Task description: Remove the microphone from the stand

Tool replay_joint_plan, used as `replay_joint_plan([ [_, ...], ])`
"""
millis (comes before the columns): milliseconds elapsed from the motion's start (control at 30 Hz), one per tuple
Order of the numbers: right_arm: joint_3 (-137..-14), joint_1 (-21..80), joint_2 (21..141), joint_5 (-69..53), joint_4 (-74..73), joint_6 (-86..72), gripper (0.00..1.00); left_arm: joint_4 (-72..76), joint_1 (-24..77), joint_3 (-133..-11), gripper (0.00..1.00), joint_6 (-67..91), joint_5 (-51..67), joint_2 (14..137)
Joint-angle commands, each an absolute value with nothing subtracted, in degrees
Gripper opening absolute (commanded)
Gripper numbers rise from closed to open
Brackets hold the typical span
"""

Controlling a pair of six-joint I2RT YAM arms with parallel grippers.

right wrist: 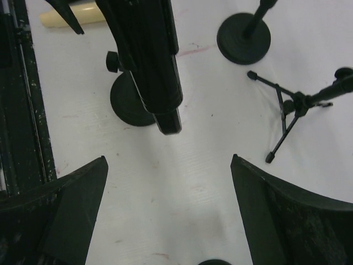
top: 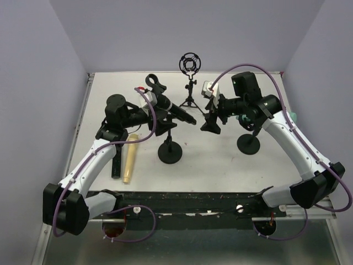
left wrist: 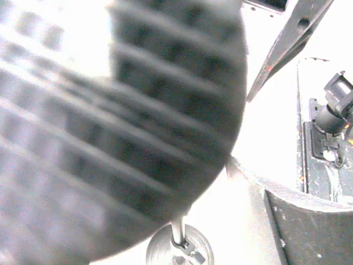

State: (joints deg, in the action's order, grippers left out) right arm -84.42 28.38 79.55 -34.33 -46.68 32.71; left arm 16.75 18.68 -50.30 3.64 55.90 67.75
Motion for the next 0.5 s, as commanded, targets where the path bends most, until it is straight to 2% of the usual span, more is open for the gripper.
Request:
replay_joint_plan([
  [0, -89.99, 28.3, 81.56, -44.37, -44.92, 37.09, 1.0, 4.68, 18.9, -49.66, 0.94, -5.88, 51.51, 61.62],
  [233, -100.36, 29.0, 88.94, -53.78, -40.17, 33.94, 1.0, -3.34, 18.28, -45.54, 0.98, -8.35, 45.0, 54.68],
  [367, -105.98, 29.88, 93.77, -59.32, -40.51, 33.48, 1.0, 1.48, 18.28, -43.95, 0.96, -6.25, 46.14, 54.75],
  [467, -112.38, 30.85, 99.04, -61.78, -42.18, 30.59, 1.0, 7.36, 18.28, -44.12, 0.91, -5.02, 48.77, 57.21],
])
